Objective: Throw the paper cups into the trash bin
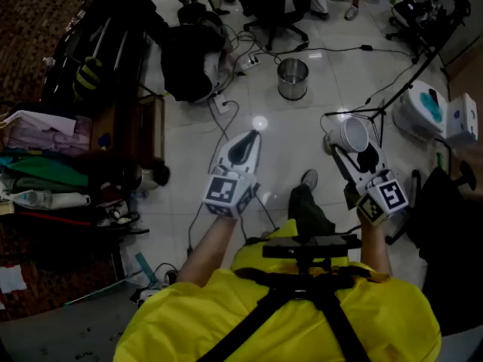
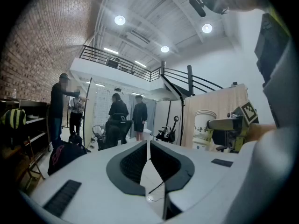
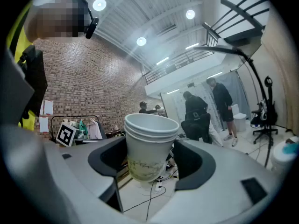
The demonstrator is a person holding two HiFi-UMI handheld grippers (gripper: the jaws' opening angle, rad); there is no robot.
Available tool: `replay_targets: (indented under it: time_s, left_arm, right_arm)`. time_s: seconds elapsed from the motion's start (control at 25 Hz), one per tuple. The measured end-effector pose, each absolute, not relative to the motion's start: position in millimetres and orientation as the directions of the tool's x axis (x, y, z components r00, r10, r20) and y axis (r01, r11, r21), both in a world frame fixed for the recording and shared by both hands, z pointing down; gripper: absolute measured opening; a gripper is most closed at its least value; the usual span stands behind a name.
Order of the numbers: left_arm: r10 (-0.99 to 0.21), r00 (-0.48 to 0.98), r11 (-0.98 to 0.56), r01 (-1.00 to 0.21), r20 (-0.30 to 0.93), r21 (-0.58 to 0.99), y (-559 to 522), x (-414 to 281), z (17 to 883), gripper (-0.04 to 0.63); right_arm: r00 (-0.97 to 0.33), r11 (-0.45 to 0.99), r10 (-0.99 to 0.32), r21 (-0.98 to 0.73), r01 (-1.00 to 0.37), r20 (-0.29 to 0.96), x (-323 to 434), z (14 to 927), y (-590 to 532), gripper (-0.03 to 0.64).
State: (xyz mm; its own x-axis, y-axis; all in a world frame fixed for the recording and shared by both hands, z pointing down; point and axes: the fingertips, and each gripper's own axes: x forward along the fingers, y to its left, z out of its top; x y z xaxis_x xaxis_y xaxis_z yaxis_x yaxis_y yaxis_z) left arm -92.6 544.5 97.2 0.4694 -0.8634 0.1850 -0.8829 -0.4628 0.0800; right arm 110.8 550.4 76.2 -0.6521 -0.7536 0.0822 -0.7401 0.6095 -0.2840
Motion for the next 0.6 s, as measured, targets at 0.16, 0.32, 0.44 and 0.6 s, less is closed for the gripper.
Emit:
replay_targets:
  time_s: [0.16,0.32,0.44,0.6]
  left_arm:
    - [-0.894,0.429,-0.427,-0.903,0.126,0.048,447.3,-64.1,79.3,0.026]
    - [-0.903,0.408,-0.403,-0.913,0.137,0.063,370.3,-47.5,73.3,0.026]
    - [-0.903,0.406,-0.399,-0.914,0.142,0.074,315.1,-45.2,74.2,0.026]
    - [-0.890,0.421,-0.407,-0.907,0.174,0.112,236.6,-49.8,96.7,0.026]
  right_arm:
    - [-0.681,0.642,-0.727,-0.267,-0.719,0.088,134.3,81.2,450.2,0.328]
    - [-0.717,0.670,-0.686,-0.281,-0.688,0.120,142.2,80.9,368.5,0.328]
    - [-0.739,0.690,-0.658,-0.278,-0.668,0.141,138.9,81.9,314.8,0.328]
    - [-0.736,0.674,-0.654,-0.305,-0.672,0.176,132.5,104.0,240.1,0.328]
